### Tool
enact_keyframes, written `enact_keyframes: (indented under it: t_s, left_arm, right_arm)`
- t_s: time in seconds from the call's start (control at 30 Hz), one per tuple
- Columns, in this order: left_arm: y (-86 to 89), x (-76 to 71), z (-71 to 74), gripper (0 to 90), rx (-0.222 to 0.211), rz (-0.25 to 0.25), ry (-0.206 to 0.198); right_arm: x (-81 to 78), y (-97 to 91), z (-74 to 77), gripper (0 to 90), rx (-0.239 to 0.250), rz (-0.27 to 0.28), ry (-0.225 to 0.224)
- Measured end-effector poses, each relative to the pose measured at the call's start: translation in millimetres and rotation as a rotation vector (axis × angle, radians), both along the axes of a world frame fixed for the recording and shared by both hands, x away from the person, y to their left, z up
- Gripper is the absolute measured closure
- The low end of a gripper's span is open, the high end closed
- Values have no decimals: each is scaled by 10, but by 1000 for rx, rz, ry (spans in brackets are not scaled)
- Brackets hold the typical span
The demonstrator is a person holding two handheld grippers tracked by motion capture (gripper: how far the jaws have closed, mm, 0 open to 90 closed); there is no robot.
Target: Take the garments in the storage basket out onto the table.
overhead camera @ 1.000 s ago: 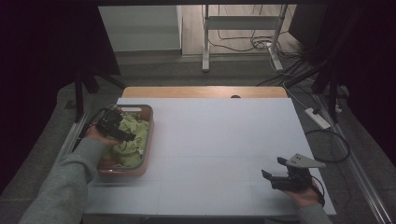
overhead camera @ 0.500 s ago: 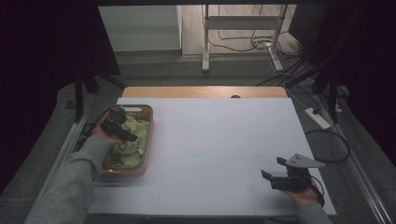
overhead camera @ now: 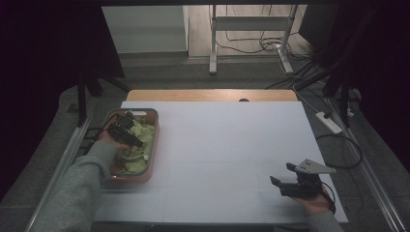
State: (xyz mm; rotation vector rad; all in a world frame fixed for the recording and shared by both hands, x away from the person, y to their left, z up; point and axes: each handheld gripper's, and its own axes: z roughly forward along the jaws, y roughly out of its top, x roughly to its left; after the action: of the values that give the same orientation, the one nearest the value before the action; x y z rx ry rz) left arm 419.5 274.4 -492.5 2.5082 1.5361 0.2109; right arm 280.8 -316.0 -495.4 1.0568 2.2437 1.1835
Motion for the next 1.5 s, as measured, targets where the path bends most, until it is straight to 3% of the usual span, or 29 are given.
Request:
enact_keyframes:
  t_s: [0.4, 0.67, 0.9, 1.2, 1.5]
  left_arm:
    - [-50, 67, -110, 113, 24, 2, 39]
    - [-47, 87, -133, 186, 24, 7, 46]
    - [-17, 77, -122, 338, -20, 21, 48]
    - [-21, 44, -100, 653, -58, -4, 36]
    - [-10, 4, -87, 735, -62, -21, 15]
  right_arm:
    - [2, 6, -7, 180, -6, 0, 5]
    - [3, 1, -6, 180, -6, -1, 5]
    - [5, 1, -6, 180, -7, -2, 6]
    - [5, 1, -6, 180, -8, -3, 5]
    - [6, -1, -5, 181, -6, -7, 2]
